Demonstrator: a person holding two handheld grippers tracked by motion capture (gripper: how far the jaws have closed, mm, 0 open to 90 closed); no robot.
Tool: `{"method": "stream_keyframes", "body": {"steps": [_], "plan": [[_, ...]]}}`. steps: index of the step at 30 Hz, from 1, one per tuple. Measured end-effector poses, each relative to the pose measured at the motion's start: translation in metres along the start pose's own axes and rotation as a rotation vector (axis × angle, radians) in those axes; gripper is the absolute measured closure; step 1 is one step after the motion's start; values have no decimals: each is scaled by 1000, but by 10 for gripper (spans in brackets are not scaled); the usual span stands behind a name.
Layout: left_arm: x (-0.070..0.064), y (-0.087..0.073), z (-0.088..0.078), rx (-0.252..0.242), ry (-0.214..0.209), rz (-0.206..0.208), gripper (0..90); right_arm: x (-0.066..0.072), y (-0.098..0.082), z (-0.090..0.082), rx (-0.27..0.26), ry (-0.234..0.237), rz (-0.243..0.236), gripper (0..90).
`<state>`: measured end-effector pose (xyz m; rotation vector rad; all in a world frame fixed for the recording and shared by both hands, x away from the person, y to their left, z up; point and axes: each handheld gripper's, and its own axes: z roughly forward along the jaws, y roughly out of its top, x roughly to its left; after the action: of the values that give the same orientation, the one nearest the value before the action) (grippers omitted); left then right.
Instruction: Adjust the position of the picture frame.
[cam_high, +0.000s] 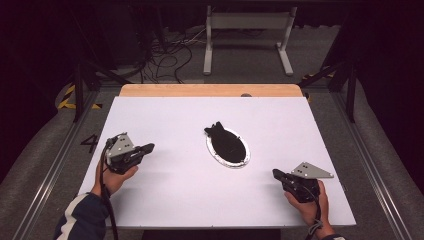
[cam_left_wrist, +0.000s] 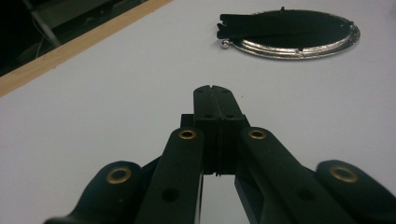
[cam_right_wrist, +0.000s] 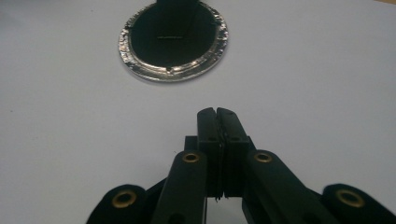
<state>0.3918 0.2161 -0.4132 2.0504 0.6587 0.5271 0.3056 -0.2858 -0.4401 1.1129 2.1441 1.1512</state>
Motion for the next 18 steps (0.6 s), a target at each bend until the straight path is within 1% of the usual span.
{"method": "stream_keyframes", "body": {"steps": [1, 3, 5, 7, 9, 11, 12, 13, 16, 18], "plan": [[0, 4, 6, 4, -10, 5, 899, 2, 2, 2, 0, 11, -4, 900], [0, 10, 18, 15, -14, 8, 899, 6, 4, 6, 4, 28, -6, 900], [2, 17, 31, 21, -39, -4, 900, 11, 7, 11, 10, 44, -16, 900], [3, 23, 42, 29, -43, 11, 900, 13, 10, 15, 12, 57, -17, 900], [3, 30, 53, 46, -67, 12, 900, 16, 13, 20, 16, 67, -23, 900], [3, 37, 59, 47, -64, 26, 900, 19, 19, 26, 17, 77, -29, 900], [3, 37, 59, 47, -64, 26, 900, 19, 19, 26, 17, 77, -29, 900], [3, 40, 64, 55, -74, 21, 900, 23, 23, 31, 16, 90, -35, 900], [5, 48, 72, 44, -77, 9, 900, 26, 26, 35, 21, 92, -46, 900], [8, 54, 80, 57, -87, 8, 900, 29, 29, 40, 21, 100, -48, 900]]}}
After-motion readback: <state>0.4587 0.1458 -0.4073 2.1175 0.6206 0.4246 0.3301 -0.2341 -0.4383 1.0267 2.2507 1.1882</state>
